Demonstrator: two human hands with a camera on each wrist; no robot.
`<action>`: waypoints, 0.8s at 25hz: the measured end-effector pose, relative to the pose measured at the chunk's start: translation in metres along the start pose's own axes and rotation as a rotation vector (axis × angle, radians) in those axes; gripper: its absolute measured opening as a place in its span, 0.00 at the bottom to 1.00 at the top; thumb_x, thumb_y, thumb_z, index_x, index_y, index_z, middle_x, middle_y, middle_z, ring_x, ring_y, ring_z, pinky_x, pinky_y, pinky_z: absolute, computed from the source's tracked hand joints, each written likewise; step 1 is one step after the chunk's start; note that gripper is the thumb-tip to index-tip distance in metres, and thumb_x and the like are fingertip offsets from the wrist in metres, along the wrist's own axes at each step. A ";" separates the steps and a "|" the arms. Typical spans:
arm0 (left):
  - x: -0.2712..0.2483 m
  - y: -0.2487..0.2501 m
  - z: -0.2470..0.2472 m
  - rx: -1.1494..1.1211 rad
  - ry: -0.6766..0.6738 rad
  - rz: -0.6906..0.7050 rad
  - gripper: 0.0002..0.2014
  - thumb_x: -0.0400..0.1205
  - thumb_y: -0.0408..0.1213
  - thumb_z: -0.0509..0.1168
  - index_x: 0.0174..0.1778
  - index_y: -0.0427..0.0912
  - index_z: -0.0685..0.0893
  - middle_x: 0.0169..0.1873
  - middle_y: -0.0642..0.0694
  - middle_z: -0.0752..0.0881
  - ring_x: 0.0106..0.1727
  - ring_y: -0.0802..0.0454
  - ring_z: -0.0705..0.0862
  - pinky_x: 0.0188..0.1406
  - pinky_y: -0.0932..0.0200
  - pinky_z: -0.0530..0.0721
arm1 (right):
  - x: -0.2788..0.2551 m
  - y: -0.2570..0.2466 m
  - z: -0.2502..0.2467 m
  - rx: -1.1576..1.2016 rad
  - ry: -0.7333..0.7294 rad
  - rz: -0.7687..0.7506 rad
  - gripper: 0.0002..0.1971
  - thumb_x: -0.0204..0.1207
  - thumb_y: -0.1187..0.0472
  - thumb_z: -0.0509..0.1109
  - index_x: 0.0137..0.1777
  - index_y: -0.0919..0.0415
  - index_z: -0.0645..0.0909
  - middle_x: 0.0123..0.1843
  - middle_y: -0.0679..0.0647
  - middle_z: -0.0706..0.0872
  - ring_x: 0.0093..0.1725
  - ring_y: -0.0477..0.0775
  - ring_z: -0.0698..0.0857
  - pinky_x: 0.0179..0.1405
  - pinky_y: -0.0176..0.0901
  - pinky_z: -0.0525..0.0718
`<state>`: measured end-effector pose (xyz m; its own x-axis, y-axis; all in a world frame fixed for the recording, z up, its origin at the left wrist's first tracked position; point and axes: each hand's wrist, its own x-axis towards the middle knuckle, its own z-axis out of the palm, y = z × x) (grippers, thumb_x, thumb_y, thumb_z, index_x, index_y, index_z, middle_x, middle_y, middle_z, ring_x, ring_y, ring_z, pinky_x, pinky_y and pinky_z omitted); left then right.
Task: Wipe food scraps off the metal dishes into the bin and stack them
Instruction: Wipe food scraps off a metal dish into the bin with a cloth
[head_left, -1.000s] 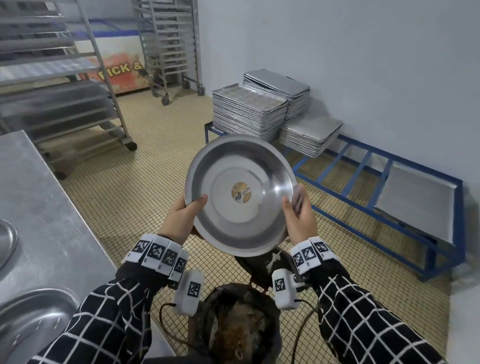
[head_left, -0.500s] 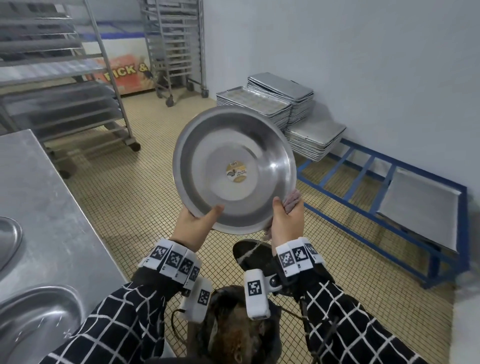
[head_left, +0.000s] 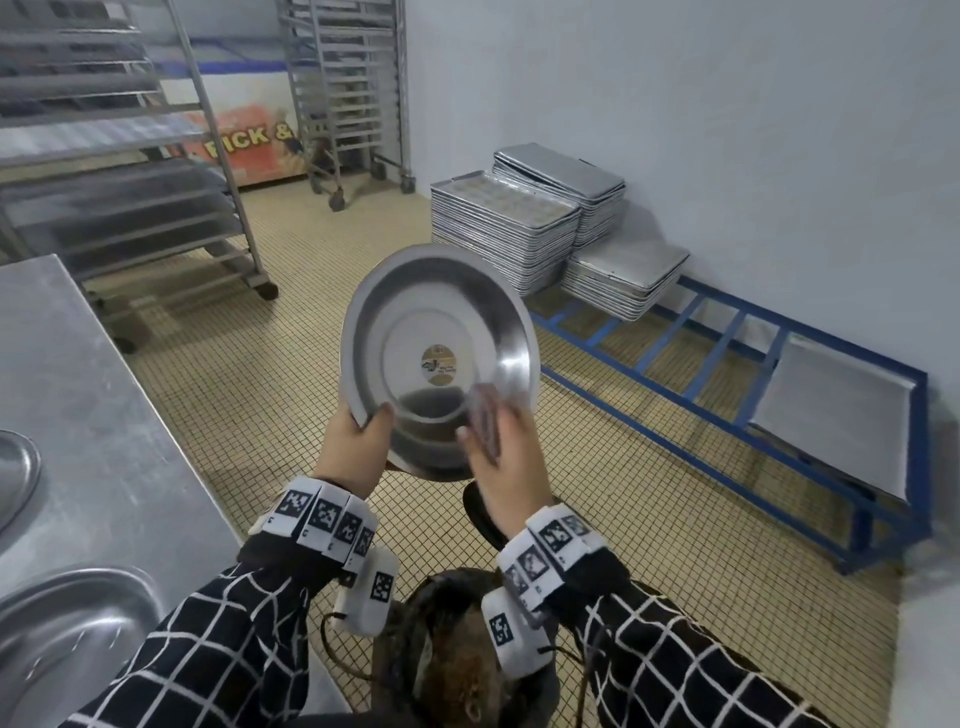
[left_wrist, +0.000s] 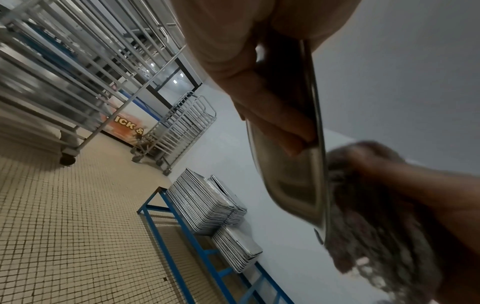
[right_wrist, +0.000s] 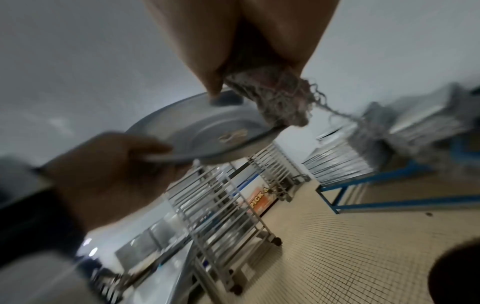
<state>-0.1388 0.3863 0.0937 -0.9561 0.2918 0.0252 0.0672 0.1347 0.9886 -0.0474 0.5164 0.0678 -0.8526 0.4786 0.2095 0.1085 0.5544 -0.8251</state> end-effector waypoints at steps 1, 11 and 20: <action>-0.002 0.002 0.003 -0.021 -0.008 0.007 0.06 0.85 0.31 0.58 0.57 0.42 0.75 0.41 0.52 0.81 0.41 0.59 0.79 0.32 0.72 0.77 | -0.005 -0.005 0.007 -0.070 -0.102 -0.105 0.25 0.81 0.46 0.62 0.76 0.53 0.68 0.74 0.48 0.71 0.70 0.43 0.75 0.66 0.35 0.78; 0.006 0.002 -0.007 -0.169 -0.072 -0.114 0.17 0.84 0.34 0.61 0.69 0.41 0.76 0.49 0.46 0.85 0.51 0.45 0.84 0.38 0.60 0.80 | 0.015 0.047 -0.023 -0.840 -0.184 -0.202 0.33 0.81 0.42 0.30 0.82 0.48 0.57 0.84 0.45 0.59 0.84 0.47 0.49 0.82 0.49 0.36; 0.001 0.011 0.000 -0.245 0.018 -0.044 0.16 0.83 0.33 0.61 0.68 0.43 0.76 0.51 0.53 0.84 0.56 0.52 0.81 0.57 0.57 0.79 | -0.021 0.023 0.014 -0.413 -0.036 -0.329 0.25 0.86 0.45 0.44 0.76 0.51 0.72 0.75 0.45 0.76 0.79 0.43 0.66 0.82 0.51 0.53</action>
<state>-0.1394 0.3885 0.1045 -0.9616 0.2738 -0.0186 -0.0441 -0.0874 0.9952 -0.0346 0.5095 0.0371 -0.8919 0.2142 0.3984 0.0181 0.8970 -0.4416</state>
